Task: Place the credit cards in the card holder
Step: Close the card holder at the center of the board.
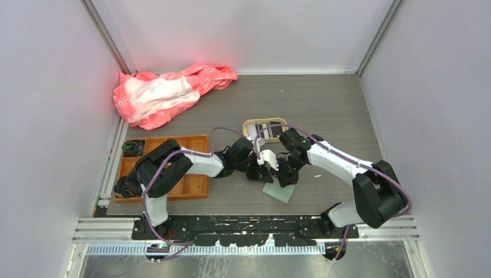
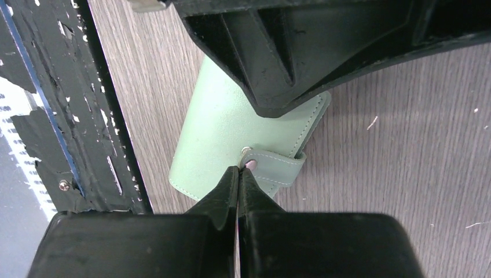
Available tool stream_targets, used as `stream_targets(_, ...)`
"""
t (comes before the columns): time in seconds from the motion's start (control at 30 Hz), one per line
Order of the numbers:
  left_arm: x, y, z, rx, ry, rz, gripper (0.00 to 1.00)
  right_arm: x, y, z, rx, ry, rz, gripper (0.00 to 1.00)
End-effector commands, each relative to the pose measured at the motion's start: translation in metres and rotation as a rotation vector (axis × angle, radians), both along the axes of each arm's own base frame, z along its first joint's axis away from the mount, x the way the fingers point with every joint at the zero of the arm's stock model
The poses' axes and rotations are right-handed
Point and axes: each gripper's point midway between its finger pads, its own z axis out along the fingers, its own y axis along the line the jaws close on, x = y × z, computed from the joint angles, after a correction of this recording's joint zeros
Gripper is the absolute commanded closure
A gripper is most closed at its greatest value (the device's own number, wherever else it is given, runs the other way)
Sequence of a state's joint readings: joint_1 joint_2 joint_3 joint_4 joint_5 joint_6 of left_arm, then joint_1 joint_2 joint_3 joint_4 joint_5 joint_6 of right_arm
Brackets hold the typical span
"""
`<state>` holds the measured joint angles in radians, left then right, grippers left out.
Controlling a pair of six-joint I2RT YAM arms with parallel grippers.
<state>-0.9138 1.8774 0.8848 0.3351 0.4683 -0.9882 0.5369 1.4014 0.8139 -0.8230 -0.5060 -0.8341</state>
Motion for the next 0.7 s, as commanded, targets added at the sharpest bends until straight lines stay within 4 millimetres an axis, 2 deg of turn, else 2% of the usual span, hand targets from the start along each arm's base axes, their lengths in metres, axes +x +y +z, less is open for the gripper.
stream_targets(0.0,0.0052,-0.0103,0.0161,-0.046,-0.024,-0.021,0.97,-0.0003,0.0010,0.0040,0.006,-0.042,0.026,0.99)
stream_targets(0.67,0.0047,-0.0112,0.0166,-0.049,-0.021,-0.027,0.98,0.0024,0.0098,0.0073,0.007,-0.065,0.003,0.99)
